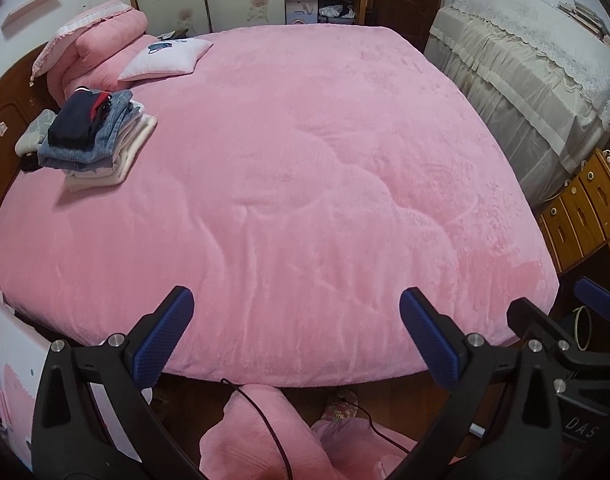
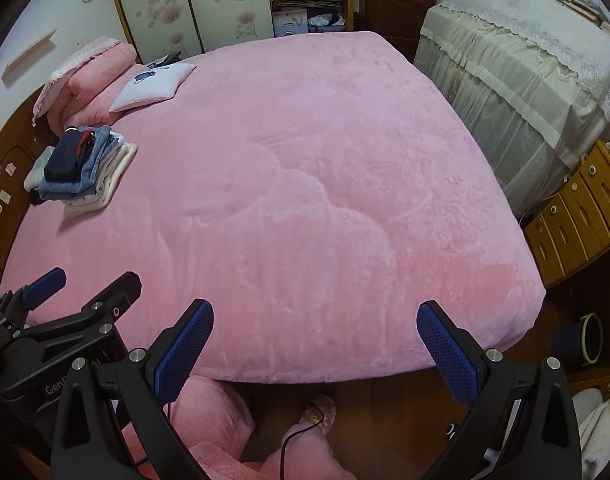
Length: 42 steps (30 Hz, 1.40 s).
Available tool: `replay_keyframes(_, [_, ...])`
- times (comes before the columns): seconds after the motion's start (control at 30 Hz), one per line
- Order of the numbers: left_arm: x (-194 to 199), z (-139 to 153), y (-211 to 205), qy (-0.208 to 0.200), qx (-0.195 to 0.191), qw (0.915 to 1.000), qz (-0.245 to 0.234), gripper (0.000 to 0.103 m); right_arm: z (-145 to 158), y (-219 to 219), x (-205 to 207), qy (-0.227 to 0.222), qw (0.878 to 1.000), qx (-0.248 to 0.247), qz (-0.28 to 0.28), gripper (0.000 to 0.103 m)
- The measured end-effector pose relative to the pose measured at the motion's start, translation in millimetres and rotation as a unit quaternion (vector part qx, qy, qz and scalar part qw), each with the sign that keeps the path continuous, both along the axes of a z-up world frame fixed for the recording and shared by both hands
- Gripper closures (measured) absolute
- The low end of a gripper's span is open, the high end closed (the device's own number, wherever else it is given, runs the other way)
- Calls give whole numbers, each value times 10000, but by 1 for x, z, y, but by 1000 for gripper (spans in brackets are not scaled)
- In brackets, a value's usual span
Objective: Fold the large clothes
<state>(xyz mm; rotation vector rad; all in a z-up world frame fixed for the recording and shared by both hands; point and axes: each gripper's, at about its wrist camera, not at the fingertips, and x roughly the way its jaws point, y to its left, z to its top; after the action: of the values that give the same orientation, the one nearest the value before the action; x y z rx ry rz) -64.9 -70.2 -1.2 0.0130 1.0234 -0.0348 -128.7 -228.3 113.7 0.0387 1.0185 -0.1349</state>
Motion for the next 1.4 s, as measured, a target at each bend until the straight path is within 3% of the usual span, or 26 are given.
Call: replay_keyframes(1.4, [24,-8,9,95,81,9993,355,4,-11,24,31,136,9999,-63,48,0])
